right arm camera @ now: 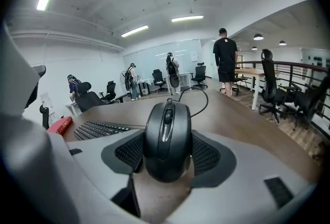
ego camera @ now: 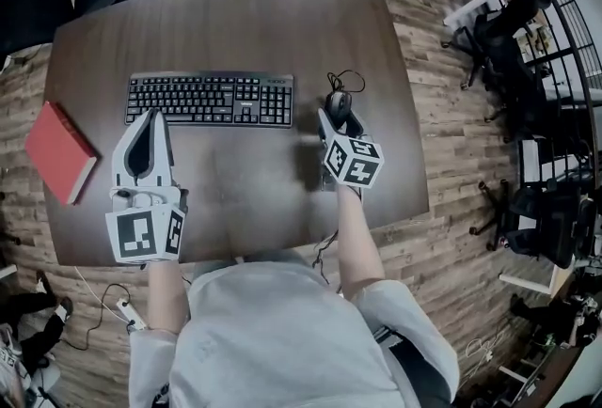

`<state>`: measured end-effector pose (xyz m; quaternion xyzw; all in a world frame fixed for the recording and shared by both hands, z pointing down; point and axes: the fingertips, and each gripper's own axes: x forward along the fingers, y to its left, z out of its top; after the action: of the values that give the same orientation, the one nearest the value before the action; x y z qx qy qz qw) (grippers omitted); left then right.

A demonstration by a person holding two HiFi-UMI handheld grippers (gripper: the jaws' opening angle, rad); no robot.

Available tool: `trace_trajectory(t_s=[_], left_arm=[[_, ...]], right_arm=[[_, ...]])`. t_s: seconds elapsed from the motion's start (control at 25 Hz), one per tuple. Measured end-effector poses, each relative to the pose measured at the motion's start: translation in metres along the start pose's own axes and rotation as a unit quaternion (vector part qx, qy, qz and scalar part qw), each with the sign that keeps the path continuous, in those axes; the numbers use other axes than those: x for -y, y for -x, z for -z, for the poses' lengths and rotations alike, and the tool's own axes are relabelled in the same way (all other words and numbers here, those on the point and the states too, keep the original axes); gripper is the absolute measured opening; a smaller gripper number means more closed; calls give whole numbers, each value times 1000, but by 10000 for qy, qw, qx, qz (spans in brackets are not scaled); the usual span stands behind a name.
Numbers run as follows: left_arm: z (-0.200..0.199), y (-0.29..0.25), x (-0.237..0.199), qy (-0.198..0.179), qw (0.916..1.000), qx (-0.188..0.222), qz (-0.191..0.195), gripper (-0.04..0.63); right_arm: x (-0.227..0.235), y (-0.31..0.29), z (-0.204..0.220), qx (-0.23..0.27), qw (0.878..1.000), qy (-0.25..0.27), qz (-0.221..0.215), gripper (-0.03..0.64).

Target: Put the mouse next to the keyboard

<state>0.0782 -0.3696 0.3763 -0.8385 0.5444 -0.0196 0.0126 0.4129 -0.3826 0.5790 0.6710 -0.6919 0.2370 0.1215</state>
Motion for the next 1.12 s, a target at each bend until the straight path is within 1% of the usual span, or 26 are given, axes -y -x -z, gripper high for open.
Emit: trace_trajectory(t_s=[0.2, 0.4, 0.8, 1.12], left_arm=[[7, -1, -5, 12, 9999, -85, -72, 11], [8, 1, -10, -10, 9998, -125, -142, 12], [11, 7, -20, -52, 9994, -182, -286, 12], [15, 10, -24, -49, 9991, -223, -369, 11]], right_arm=[[0, -20, 13, -367, 9993, -3, -1, 252], [1, -36, 25, -691, 9975, -147, 4, 252], [0, -58, 44, -1294, 9910, -328, 69, 252], [1, -73, 50, -1646, 9855, -389, 110, 252]])
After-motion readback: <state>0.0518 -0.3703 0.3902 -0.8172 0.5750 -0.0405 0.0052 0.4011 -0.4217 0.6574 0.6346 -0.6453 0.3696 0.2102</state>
